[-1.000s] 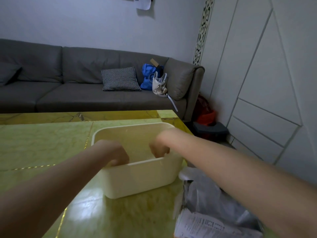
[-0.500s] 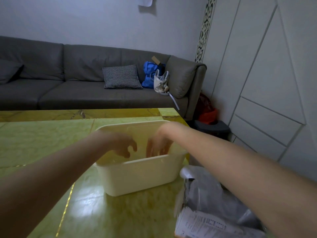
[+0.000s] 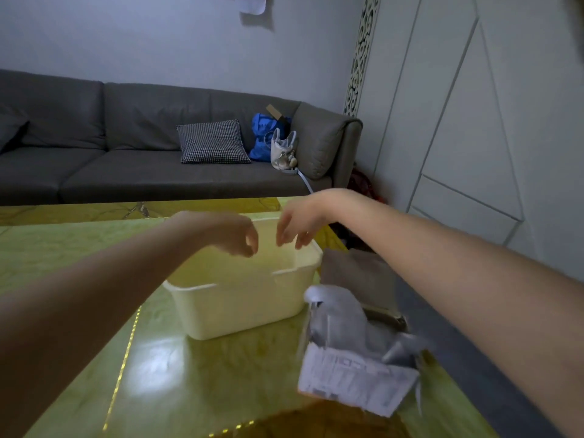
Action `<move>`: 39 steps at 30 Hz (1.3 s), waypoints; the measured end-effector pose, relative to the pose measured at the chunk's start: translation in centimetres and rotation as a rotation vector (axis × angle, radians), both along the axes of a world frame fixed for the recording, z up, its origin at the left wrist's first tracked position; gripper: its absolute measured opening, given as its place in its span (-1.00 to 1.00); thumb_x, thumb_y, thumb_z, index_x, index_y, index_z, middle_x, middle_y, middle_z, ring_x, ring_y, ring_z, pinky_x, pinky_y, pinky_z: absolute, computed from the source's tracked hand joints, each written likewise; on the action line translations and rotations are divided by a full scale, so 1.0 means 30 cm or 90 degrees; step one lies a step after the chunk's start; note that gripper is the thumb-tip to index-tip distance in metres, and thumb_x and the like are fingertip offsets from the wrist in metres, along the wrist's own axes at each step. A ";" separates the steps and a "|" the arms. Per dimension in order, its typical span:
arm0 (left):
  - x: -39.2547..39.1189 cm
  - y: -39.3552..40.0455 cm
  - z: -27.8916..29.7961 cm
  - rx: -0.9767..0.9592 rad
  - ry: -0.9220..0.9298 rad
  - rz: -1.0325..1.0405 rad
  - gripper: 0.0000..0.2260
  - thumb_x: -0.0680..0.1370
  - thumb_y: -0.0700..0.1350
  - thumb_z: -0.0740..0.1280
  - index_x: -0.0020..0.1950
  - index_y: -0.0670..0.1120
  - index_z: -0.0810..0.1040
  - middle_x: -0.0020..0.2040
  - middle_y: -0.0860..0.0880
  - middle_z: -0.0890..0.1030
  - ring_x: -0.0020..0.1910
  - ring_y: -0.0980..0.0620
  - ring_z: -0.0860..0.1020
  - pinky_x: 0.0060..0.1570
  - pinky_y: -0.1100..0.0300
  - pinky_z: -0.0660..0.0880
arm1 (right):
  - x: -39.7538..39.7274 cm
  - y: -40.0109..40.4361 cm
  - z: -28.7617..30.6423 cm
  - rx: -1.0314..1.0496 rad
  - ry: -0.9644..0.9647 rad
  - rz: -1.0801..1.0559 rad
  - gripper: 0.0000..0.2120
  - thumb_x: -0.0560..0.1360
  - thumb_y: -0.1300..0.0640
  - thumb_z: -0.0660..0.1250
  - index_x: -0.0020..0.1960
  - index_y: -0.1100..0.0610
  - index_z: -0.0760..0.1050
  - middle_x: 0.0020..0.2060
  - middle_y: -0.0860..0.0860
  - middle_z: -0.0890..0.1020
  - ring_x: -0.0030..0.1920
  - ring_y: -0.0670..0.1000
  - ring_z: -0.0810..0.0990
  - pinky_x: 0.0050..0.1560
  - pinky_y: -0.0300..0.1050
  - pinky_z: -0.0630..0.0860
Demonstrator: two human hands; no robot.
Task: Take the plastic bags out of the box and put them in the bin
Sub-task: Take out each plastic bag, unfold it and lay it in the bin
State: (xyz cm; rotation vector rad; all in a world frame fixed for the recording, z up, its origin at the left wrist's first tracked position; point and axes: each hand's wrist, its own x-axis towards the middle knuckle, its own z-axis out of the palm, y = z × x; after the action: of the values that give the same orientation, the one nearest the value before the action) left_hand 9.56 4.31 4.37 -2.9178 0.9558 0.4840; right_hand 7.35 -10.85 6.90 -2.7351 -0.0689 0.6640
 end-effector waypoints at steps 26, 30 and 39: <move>-0.395 -0.208 0.106 -0.190 -0.158 -0.060 -0.71 0.60 -0.02 0.18 0.06 -0.15 0.62 -0.42 0.03 0.55 -0.63 0.24 0.46 -0.17 0.18 0.55 | -0.514 -0.235 -0.095 0.070 -0.196 -0.159 -0.84 0.47 0.21 0.39 -0.03 0.30 0.61 -0.40 0.07 0.54 -0.39 -0.01 0.46 -0.34 -0.22 0.41; -0.401 -0.218 0.125 -0.296 -0.175 -0.030 -0.75 0.59 -0.05 0.21 0.02 -0.14 0.63 -0.45 0.01 0.56 -0.68 0.28 0.42 -0.25 0.19 0.54 | -0.523 -0.250 -0.137 0.043 -0.167 -0.161 -0.80 0.44 0.23 0.41 -0.32 0.22 0.48 -0.45 0.05 0.48 -0.43 -0.02 0.44 -0.38 -0.22 0.38; -0.374 -0.233 0.121 -0.518 -0.006 0.118 -0.85 0.56 -0.20 0.24 -0.06 -0.21 0.59 -0.19 -0.17 0.67 -0.45 0.12 0.62 -0.44 0.34 0.52 | -0.539 -0.299 -0.091 -0.041 -0.144 -0.176 -0.64 0.37 0.07 0.50 -0.43 0.14 0.38 -0.54 -0.03 0.47 -0.52 -0.08 0.40 -0.41 -0.24 0.33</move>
State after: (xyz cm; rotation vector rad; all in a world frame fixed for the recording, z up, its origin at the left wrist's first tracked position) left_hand -1.65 -2.70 7.99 -3.7426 1.0809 0.0742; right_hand -8.82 -19.82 4.16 -2.7952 0.2783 0.2846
